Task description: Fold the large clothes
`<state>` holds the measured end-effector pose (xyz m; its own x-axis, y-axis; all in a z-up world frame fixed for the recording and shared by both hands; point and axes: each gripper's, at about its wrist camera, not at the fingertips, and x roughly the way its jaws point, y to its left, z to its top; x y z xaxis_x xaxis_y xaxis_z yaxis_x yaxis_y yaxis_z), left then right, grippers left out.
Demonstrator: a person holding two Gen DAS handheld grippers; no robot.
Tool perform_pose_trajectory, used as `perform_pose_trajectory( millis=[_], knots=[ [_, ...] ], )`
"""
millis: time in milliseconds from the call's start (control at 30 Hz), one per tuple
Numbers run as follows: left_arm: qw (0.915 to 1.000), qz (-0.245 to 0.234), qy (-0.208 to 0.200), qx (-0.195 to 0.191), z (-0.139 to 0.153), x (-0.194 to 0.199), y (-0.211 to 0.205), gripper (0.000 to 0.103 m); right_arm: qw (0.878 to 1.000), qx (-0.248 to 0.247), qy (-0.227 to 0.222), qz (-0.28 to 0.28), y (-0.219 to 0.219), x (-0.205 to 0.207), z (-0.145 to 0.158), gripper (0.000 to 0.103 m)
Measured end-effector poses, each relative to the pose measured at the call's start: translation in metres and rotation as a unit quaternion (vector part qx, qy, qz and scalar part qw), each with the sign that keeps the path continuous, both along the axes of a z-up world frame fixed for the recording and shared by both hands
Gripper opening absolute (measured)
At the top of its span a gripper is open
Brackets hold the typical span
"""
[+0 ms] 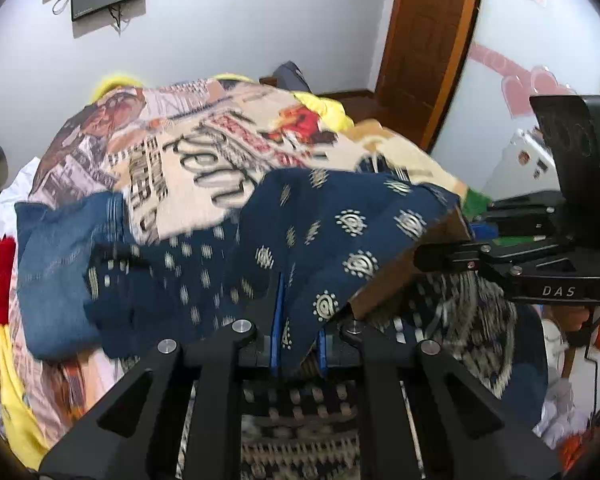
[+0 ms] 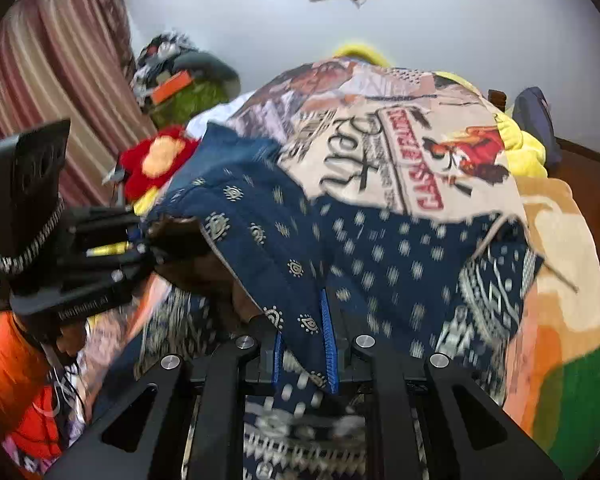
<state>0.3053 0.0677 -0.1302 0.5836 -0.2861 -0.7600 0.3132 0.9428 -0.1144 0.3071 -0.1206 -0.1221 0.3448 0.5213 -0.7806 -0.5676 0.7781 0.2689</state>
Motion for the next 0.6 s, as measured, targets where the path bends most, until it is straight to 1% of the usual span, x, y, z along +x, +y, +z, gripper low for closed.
perform_pose_trajectory(
  millis=[100,233,300,333,400,467,500,533,567,600],
  knots=[
    [0.9998,-0.007,0.015,0.005,-0.009,-0.023,-0.003,0.012,1.000,-0.016,-0.002,0.001,-0.002,-0.025,-0.002,0.014],
    [0.9994,-0.008,0.032,0.013,-0.024,-0.050,-0.004,0.012,1.000,-0.027,0.007,0.008,-0.006,-0.051,-0.007,0.015],
    [0.9989,-0.002,0.047,0.007,-0.033,-0.061,-0.002,0.013,0.999,-0.037,0.015,0.011,-0.008,-0.060,-0.012,0.015],
    [0.9985,0.001,0.055,0.000,-0.038,-0.065,0.000,0.017,0.999,-0.043,0.023,0.013,-0.009,-0.065,-0.016,0.015],
    [0.9973,0.004,0.072,-0.014,-0.048,-0.075,0.002,0.019,0.998,-0.049,0.035,0.016,-0.011,-0.073,-0.022,0.015],
    [0.9963,0.008,0.085,-0.014,-0.057,-0.085,0.003,0.021,0.998,-0.055,0.042,0.011,-0.015,-0.081,-0.028,0.015],
    [0.9958,0.010,0.090,-0.014,-0.060,-0.089,0.003,0.026,0.997,-0.057,0.046,0.008,-0.017,-0.085,-0.031,0.015],
    [0.9951,0.013,0.097,-0.015,-0.064,-0.093,0.005,0.039,0.997,-0.059,0.051,0.006,-0.020,-0.089,-0.034,0.015],
    [0.9943,0.021,0.103,-0.015,-0.069,-0.097,0.007,0.044,0.997,-0.062,0.053,0.003,-0.023,-0.091,-0.036,0.015],
    [0.9941,0.027,0.104,-0.014,-0.071,-0.100,0.010,0.046,0.996,-0.067,0.056,-0.001,-0.026,-0.094,-0.039,0.015]
  ],
)
